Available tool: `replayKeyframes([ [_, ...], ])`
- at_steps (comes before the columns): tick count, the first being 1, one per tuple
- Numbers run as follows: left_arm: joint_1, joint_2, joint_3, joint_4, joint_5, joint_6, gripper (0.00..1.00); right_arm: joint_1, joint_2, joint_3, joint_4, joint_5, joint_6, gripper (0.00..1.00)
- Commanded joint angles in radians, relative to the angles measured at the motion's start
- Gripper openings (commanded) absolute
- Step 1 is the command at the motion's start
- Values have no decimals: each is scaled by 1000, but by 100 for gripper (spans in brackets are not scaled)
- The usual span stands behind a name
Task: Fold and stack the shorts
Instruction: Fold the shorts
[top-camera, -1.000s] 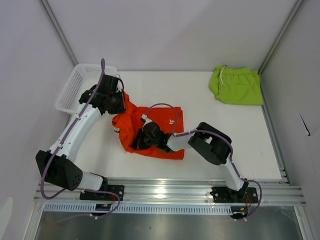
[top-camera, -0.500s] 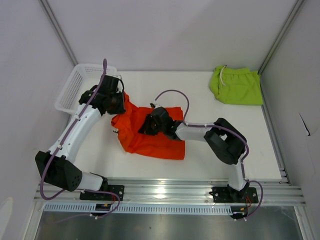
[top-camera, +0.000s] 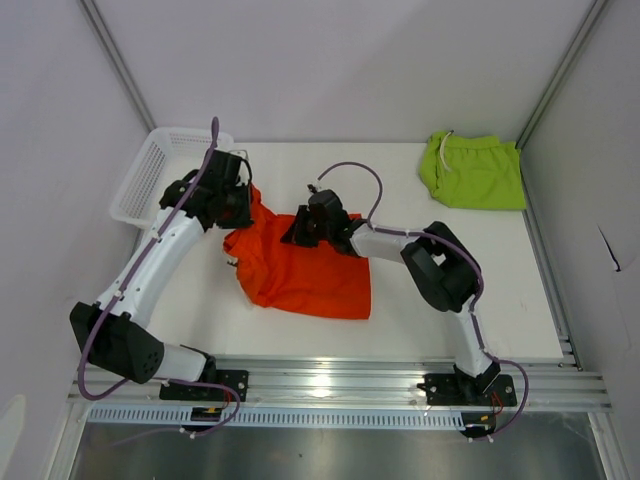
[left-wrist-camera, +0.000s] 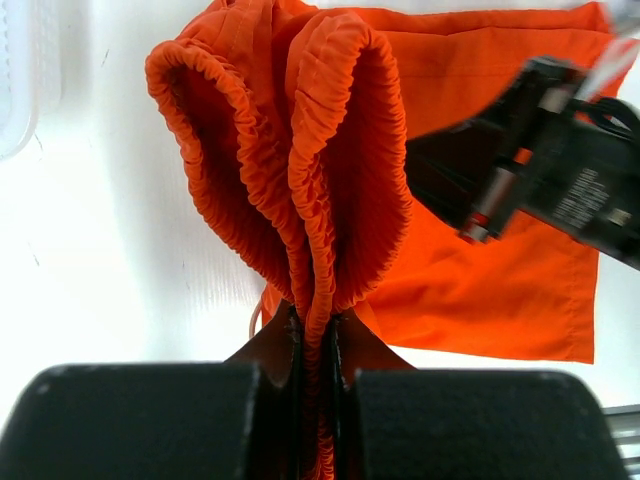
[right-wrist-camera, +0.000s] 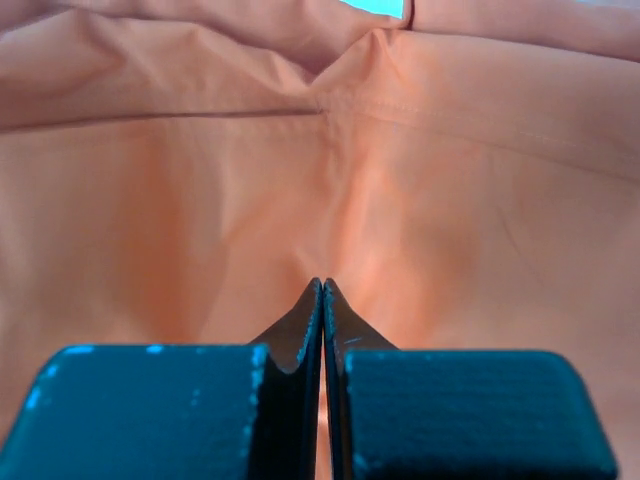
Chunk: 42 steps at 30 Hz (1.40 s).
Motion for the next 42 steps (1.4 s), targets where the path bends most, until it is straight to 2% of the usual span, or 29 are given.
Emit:
replayKeyframes([
  [1,-23,-6,72,-3,-22,21,0,-10,63,65,26,-45,28,0],
  [12,-95,55,134,-34,-62,5,0,-18,204,134,90,-69,96,0],
  [28,-193,155,166,-26,-81,-68,0,-13,221,147,121,-72,148,0],
  [32,-218,196,200,-45,-118,-90,0,-35,149,136,89,-68,125,0],
  [36,-222,211,204,-43,-128,-108,0,-70,21,122,-41,13,82,1],
  [42,-239,230,217,-46,-145,-129,0,-145,-203,-23,-117,101,-2,3],
])
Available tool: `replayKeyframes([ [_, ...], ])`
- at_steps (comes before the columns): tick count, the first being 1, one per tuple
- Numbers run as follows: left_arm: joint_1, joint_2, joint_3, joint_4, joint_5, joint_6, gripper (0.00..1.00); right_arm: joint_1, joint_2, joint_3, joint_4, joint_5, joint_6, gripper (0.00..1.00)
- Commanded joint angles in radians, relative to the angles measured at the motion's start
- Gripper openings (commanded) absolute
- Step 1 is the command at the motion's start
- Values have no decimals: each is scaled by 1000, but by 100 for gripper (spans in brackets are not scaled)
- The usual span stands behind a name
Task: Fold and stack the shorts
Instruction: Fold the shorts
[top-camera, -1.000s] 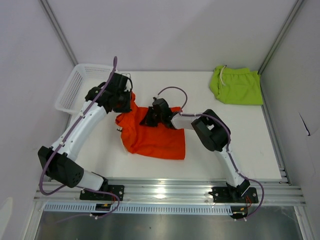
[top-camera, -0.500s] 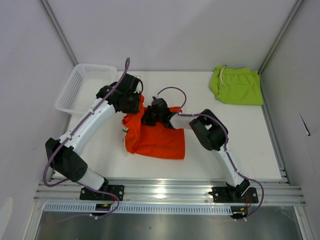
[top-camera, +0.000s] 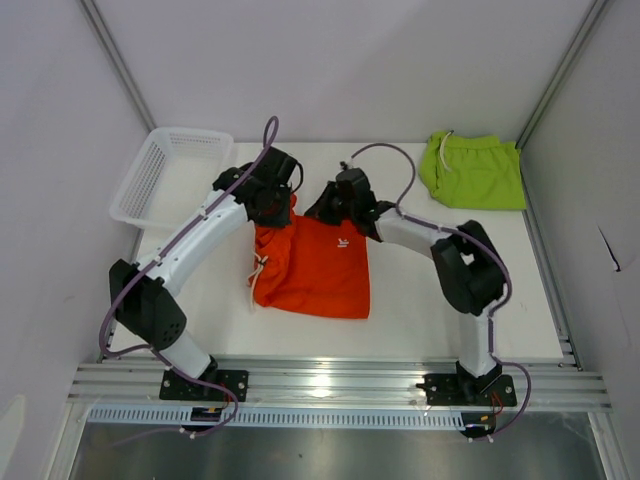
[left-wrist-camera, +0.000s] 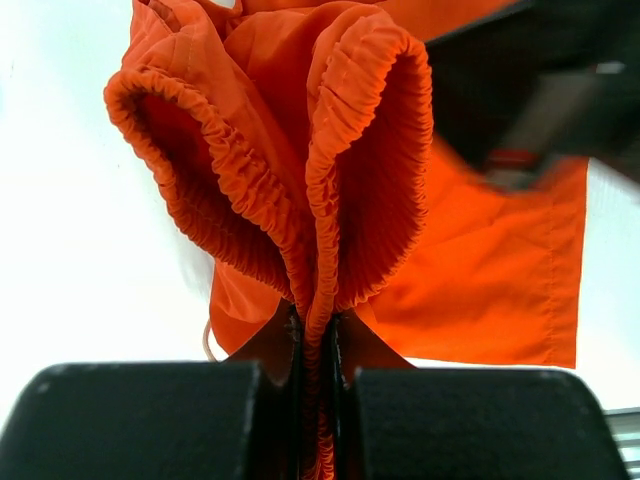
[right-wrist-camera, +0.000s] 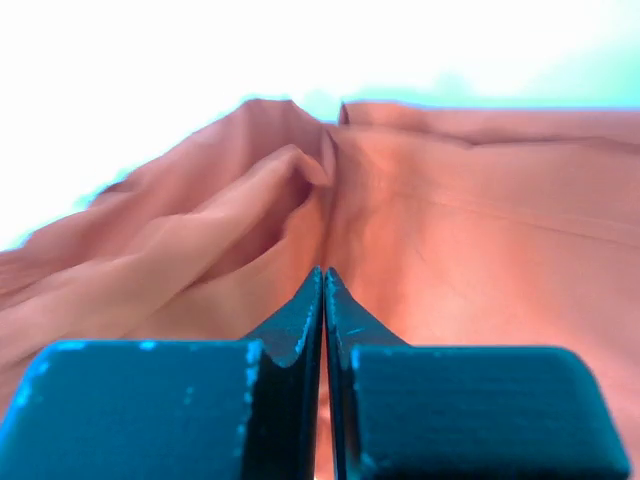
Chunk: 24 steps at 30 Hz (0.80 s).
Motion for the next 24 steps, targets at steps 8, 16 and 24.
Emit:
replayKeyframes([
  [8,-57,37,75,9,-43,-60,0,-164,-478,-440,-130,119,-219,3],
  [16,-110,80,69,13,-86,-97,0,-195,-543,-585,-156,72,-299,0],
  [24,-154,122,98,9,-114,-129,0,-194,-471,-612,-115,9,-321,0],
])
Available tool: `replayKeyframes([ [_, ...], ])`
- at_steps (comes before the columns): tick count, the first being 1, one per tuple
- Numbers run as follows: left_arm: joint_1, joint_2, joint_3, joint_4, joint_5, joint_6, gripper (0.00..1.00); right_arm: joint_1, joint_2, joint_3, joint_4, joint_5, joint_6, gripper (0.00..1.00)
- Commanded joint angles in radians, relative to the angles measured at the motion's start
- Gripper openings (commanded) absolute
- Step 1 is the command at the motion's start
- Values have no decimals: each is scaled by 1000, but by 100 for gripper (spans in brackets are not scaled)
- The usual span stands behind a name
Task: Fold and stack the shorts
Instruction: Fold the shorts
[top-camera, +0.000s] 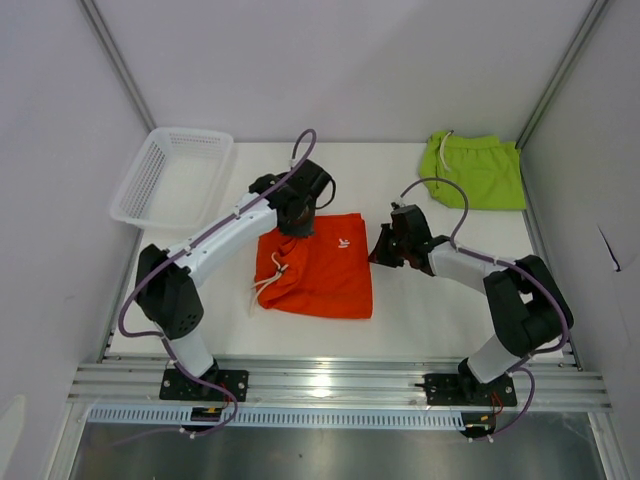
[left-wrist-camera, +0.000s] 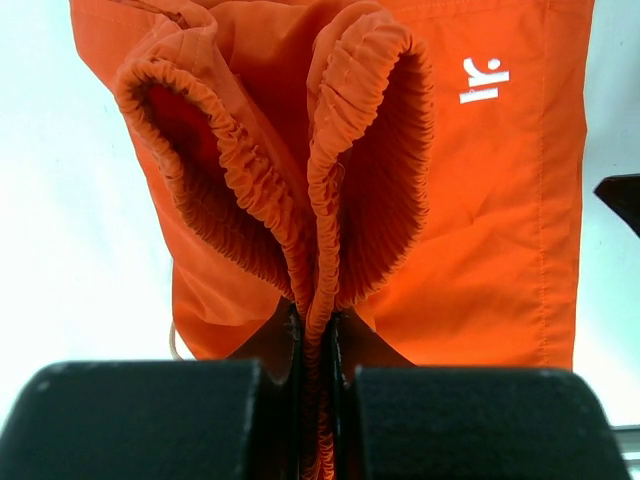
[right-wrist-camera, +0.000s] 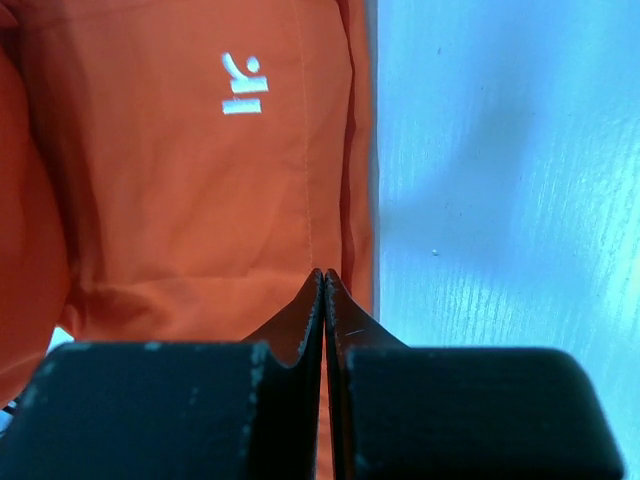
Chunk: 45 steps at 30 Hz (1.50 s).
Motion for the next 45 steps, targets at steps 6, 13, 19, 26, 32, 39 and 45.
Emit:
replayKeyframes([
  [6,-42,39,65,14,-44,-45,0,7,47,2,31,-28,-57,0],
  [13,-54,63,74,9,-56,-50,0,10,104,9,43,-42,-68,0],
  [19,-65,74,76,6,-62,-59,0,16,130,10,35,-32,-71,0],
  [26,-111,115,111,0,-73,-79,0,25,127,-4,24,-9,-68,0],
  [32,-148,154,129,3,-74,-139,0,30,113,-28,23,9,-63,0],
  [39,-160,200,103,47,-77,-252,0,27,103,-36,21,18,-63,0],
  [45,-160,220,70,106,-60,-341,0,22,103,-41,30,15,-62,0],
])
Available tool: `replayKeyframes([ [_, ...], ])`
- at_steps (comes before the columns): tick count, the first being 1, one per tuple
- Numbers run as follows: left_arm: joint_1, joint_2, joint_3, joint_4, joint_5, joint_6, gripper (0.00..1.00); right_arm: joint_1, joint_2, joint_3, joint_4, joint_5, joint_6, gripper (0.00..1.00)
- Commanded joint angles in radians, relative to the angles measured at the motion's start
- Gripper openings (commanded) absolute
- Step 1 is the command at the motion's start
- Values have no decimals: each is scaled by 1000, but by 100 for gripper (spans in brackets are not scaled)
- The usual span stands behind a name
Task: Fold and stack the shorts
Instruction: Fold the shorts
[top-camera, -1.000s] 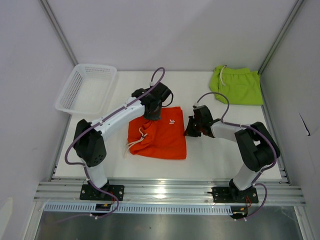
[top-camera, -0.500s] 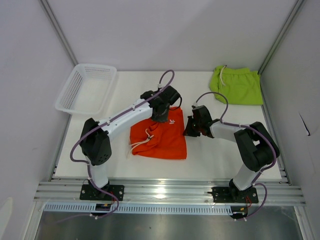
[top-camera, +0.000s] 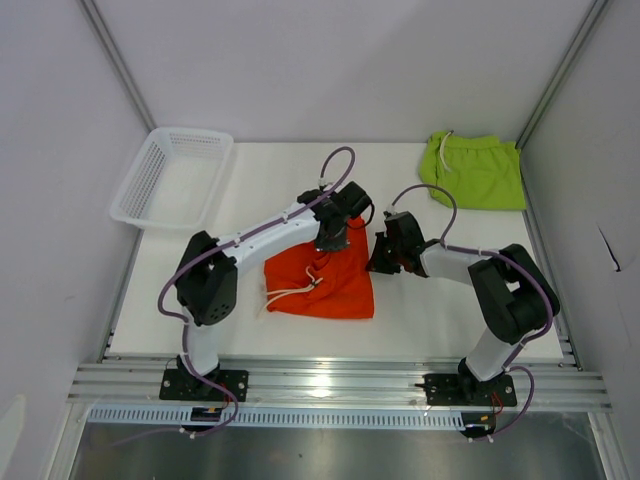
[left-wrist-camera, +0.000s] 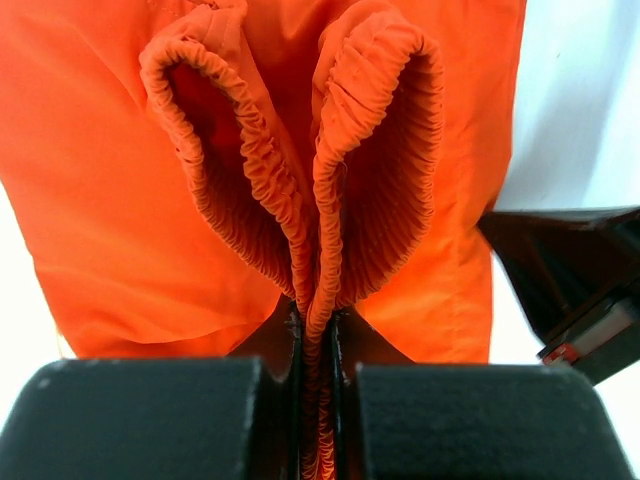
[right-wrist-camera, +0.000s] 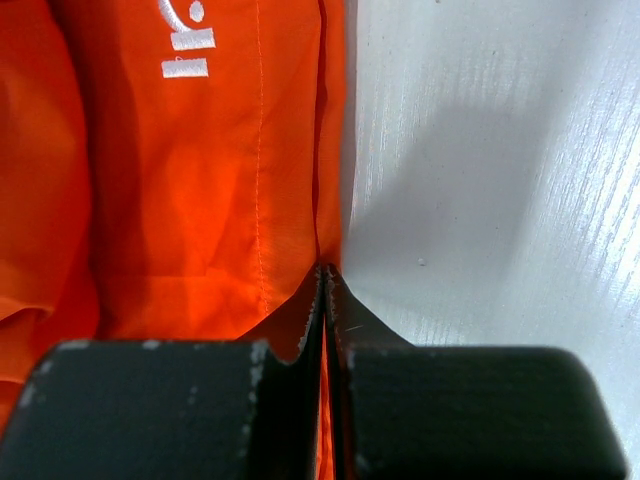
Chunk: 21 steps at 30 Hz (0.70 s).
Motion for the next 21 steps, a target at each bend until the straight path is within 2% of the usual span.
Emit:
replayKeyframes([
  [1,-5,11,-4,62,1,-104,0,1,-7,-27,-17,32,-8,0],
  [8,-5,50,-16,136,30,-121,1,-11,-10,-41,1,26,-4,0],
  [11,-5,56,-39,173,48,-120,12,-19,-18,-47,4,26,-2,0],
  [14,-5,53,-59,217,71,-114,34,-25,-27,-53,7,23,1,0],
  [15,-5,53,-61,219,72,-117,60,-26,-27,-55,9,25,2,0],
  [17,-5,24,-50,197,53,-123,86,-32,-41,-62,12,23,4,0],
  [21,-2,-41,-36,179,30,-94,99,-46,-59,-79,13,16,10,0],
])
